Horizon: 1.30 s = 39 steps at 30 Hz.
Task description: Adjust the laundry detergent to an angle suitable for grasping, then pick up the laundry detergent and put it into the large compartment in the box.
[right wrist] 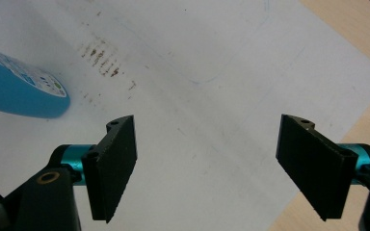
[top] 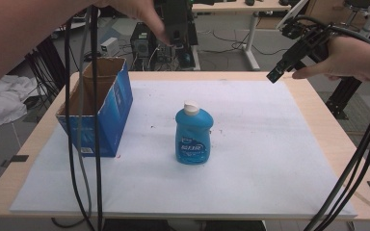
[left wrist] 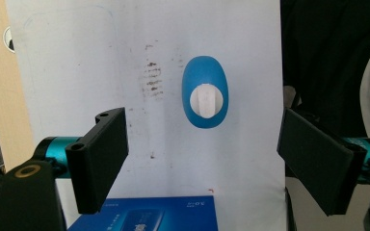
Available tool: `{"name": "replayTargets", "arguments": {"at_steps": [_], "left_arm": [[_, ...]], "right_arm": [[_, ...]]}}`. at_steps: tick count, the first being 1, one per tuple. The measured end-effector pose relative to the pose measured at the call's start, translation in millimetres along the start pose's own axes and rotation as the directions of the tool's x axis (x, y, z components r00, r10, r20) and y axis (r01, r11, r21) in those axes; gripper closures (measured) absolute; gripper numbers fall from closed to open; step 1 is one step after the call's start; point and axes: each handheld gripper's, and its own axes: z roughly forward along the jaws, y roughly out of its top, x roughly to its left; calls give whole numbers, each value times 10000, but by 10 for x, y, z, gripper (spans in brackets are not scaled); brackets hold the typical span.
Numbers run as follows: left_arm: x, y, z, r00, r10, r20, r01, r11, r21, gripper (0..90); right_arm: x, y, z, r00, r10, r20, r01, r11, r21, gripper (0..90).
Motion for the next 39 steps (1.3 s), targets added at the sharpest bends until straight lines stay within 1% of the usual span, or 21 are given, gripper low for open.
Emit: {"name": "replayTargets", "arguments": {"at_steps": [3, 6, 10, 16, 19, 24, 30, 39], "left_arm": [[-5, -4, 6, 10000, -32, -26, 32, 10000, 53, 184], [-28, -9, 21, 10000, -35, -15, 35, 10000, 91, 184], [-49, -7, 58, 10000, 36, 6, -36, 9999, 152, 184], [-42, -13, 93, 10000, 54, 82, -56, 9997, 242, 184], [-36, -20, 101, 10000, 50, 58, -51, 9997, 225, 184], [-30, -47, 122, 10000, 30, 16, -31, 9997, 224, 184], [-41, -98, 199, 10000, -36, 33, 35, 9996, 276, 184], [-64, -125, 277, 10000, -37, 54, 36, 9997, 253, 184]], "right_arm": [[10, 2, 14, 10000, 53, 12, -53, 10000, 75, 216], [25, 12, 14, 10000, -45, -12, 45, 9999, 114, 216], [43, 24, 9, 9999, -135, -10, 135, 9999, 18, 216], [44, 16, 0, 9999, -123, -21, 123, 9999, 43, 216], [33, 8, -2, 9999, -168, -14, 168, 9999, 24, 216], [27, 8, 4, 9999, -105, -8, 105, 9999, -29, 216], [20, 1, 14, 9997, -235, -17, 235, 9997, -33, 216], [35, -15, 32, 9998, -196, -26, 196, 9998, -1, 216]]}}
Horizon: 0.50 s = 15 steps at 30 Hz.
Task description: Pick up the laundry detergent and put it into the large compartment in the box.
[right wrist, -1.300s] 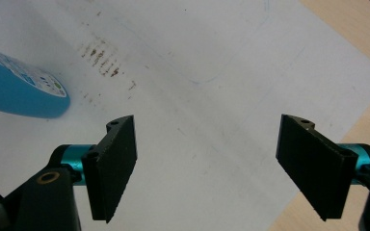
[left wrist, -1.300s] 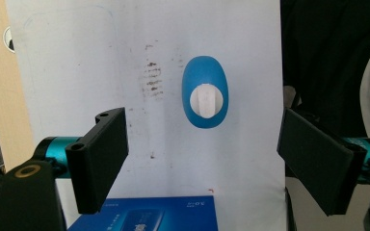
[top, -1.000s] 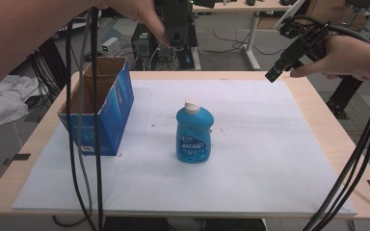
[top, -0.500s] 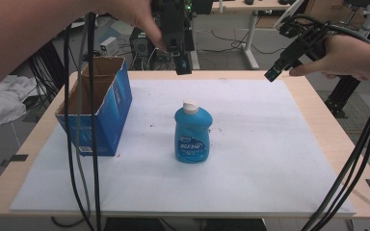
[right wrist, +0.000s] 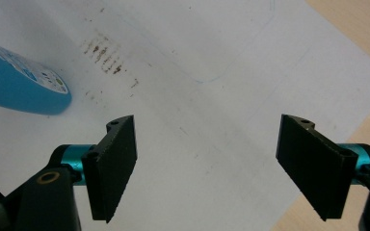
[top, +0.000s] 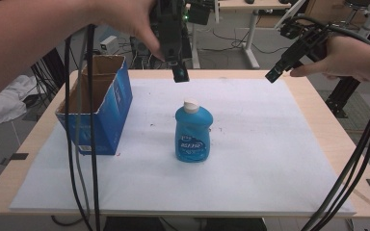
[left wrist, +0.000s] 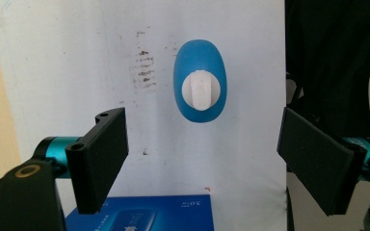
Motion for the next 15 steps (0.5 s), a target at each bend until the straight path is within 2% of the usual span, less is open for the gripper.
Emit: {"name": "replayTargets", "arguments": {"at_steps": [15], "left_arm": [[-31, -9, 134, 9998, -34, 188, 35, 10000, -44, 184]], "right_arm": [[3, -30, 14, 10000, -21, -15, 21, 10000, -30, 216]]}}
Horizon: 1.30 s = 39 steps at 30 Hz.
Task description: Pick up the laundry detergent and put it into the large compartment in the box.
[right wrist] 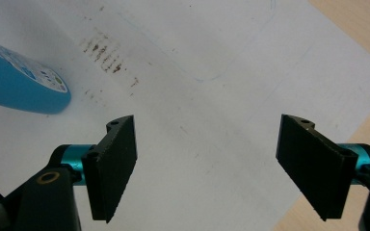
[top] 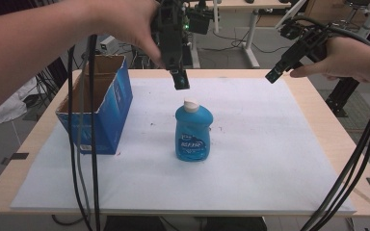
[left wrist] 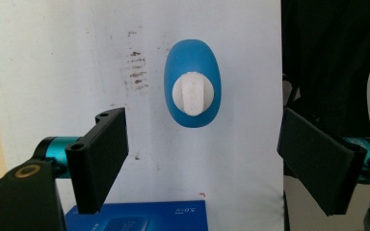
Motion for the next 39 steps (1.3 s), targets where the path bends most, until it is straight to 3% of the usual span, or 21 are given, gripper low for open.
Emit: {"name": "replayTargets", "arguments": {"at_steps": [11, 39], "left_arm": [[-18, 39, 145, 9997, 62, 229, -64, 10000, 71, 184], [-37, 101, 555, 9994, 136, 324, -152, 9987, 479, 184]], "right_arm": [[-8, -42, 35, 9999, 82, -81, -82, 10000, -25, 216], [12, -77, 114, 9999, -63, -157, 63, 10000, -16, 216]]}}
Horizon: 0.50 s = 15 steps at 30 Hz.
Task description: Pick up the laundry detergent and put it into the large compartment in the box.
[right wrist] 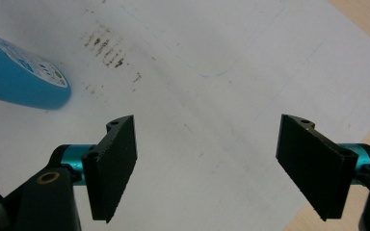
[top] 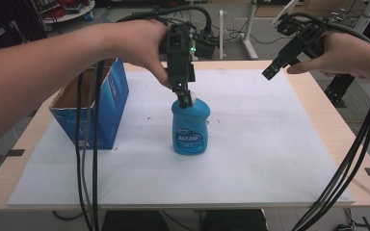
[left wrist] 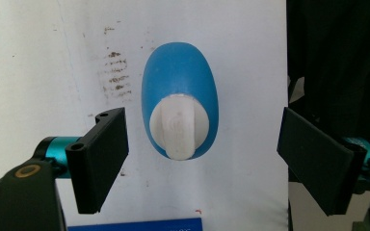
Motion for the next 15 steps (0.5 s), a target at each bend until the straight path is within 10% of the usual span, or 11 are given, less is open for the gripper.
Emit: {"name": "replayTargets", "arguments": {"at_steps": [15], "left_arm": [[27, 1, 173, 10000, -73, -7, 73, 9998, 185, 184]], "right_arm": [[-9, -32, 29, 10000, 19, -39, -19, 10000, -1, 216]]}}
